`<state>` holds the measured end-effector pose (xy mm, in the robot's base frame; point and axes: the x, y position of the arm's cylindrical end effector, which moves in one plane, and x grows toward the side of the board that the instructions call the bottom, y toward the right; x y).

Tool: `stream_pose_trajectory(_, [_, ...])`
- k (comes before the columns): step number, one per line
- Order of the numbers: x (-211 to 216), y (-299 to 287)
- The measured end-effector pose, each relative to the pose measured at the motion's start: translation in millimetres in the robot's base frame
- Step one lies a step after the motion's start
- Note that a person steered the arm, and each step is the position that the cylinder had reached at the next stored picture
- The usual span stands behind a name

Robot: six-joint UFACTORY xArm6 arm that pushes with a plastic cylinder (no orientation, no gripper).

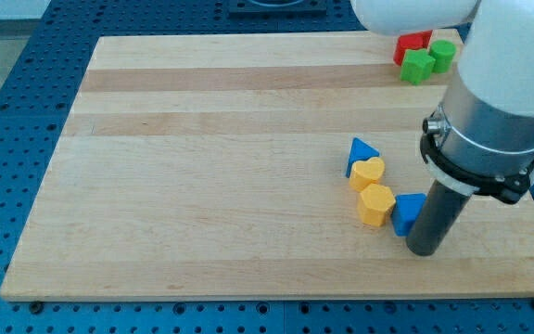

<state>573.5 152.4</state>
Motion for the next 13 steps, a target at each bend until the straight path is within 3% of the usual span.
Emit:
stream_pose_trajectory(4, [-68, -3])
stream_pose_trajectory(7, [-69, -40])
stream_pose_trajectory(9, [-91, -48])
stream_pose_trajectory(13, [-132, -9])
